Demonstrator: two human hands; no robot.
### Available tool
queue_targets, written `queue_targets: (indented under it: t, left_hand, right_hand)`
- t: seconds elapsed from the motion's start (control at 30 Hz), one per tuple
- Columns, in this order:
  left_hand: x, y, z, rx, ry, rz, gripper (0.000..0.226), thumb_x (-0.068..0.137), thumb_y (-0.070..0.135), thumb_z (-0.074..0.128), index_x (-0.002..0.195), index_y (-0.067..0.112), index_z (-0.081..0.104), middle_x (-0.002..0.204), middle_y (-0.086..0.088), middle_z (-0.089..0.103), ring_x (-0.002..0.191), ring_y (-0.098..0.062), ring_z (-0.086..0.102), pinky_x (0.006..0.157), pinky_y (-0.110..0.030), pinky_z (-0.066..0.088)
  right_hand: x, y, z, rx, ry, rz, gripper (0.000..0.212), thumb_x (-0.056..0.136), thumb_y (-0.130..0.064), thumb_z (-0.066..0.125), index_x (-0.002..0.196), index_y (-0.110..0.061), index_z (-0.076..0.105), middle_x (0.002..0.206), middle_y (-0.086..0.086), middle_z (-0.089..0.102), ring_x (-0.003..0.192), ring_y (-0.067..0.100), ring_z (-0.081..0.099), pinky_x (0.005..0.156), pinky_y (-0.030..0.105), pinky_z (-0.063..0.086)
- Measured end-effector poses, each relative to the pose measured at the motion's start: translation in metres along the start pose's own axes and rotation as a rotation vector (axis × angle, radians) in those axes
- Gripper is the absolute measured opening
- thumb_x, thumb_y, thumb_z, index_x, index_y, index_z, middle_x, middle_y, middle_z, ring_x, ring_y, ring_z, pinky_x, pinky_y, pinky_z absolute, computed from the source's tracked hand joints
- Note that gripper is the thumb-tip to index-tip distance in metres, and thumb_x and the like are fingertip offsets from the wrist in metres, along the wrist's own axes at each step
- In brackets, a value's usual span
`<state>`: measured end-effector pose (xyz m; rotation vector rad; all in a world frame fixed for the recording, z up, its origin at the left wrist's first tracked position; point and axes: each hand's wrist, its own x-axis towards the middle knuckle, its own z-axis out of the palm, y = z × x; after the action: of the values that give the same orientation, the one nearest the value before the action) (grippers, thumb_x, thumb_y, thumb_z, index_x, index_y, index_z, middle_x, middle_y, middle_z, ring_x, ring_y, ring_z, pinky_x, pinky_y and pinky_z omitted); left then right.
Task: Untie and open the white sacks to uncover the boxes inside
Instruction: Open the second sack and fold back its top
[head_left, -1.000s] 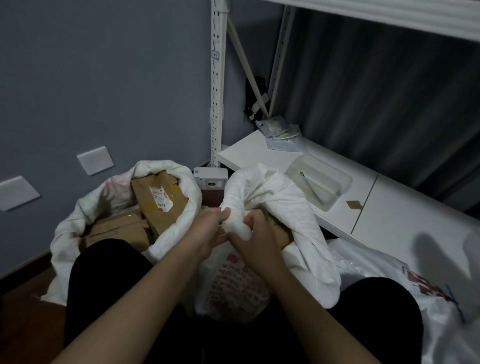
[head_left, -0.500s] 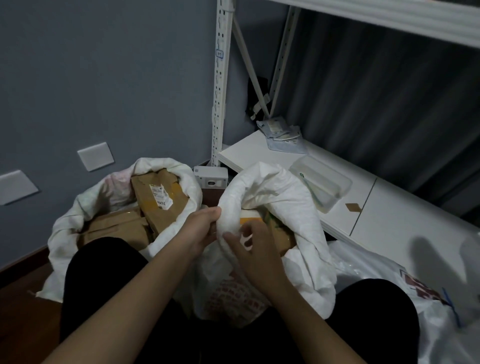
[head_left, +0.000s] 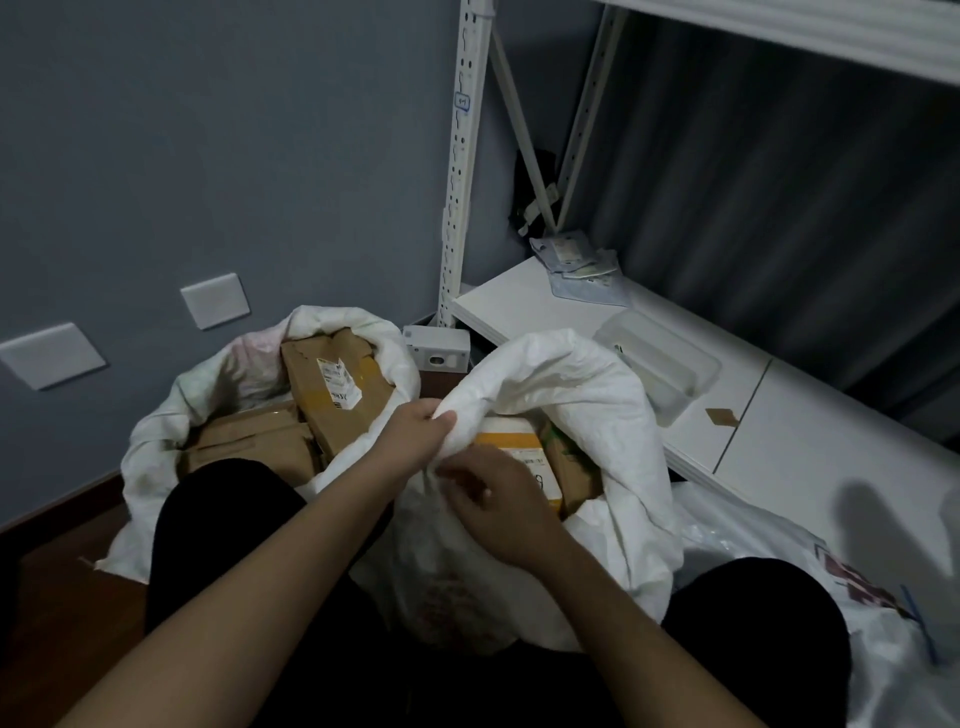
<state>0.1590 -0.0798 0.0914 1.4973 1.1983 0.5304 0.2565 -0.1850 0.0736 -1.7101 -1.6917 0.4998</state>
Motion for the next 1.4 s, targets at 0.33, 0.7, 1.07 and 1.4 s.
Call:
queue_targets:
  t: [0.33,0.7,1.07,1.4]
  left_hand:
    - [-0.016,-0.004,-0.016,-0.087,-0.459,-0.148,0.021,0.097,0.018,0.049,0.108,0.007,0.064,0.103,-0.012,0.063,0.097,-0.023,0.059,0.082,-0.031,0.042]
    - [-0.018,-0.003,-0.05,0.551,-0.545,0.145,0.034,0.092,0.042,0.055,0.075,0.013,0.06,0.072,0.007,0.053,0.068,-0.006,0.048,0.065,-0.02,0.035]
    - [-0.018,0.005,-0.041,0.461,-0.378,0.18,0.03,0.095,0.038,0.05,0.071,0.021,0.054,0.072,0.008,0.052,0.071,-0.008,0.048,0.058,-0.012,0.034]
    - [-0.004,0.002,-0.004,0.878,-0.223,0.528,0.024,0.1,0.034,0.042,0.087,0.018,0.055,0.085,0.003,0.056,0.083,-0.017,0.053,0.068,-0.029,0.035]
  right_hand:
    - [0.061,0.02,-0.059,-0.826,-0.443,-0.176,0.019,0.085,-0.026,0.059,0.103,-0.02,0.061,0.104,0.001,0.065,0.106,0.022,0.056,0.101,0.039,0.038]
    - [0.053,0.027,-0.078,-0.836,-0.574,-0.013,0.029,0.079,-0.038,0.069,0.103,-0.025,0.059,0.099,-0.002,0.063,0.089,0.018,0.056,0.069,0.028,0.039]
    - [0.046,0.046,-0.084,-0.481,-0.554,0.149,0.043,0.072,-0.036,0.077,0.108,-0.034,0.054,0.105,-0.008,0.056,0.092,0.013,0.053,0.074,0.03,0.046]
    - [0.038,0.05,-0.068,0.006,-0.408,0.283,0.039,0.073,-0.032,0.08,0.104,-0.034,0.057,0.096,-0.01,0.058,0.086,0.01,0.057,0.065,0.017,0.044]
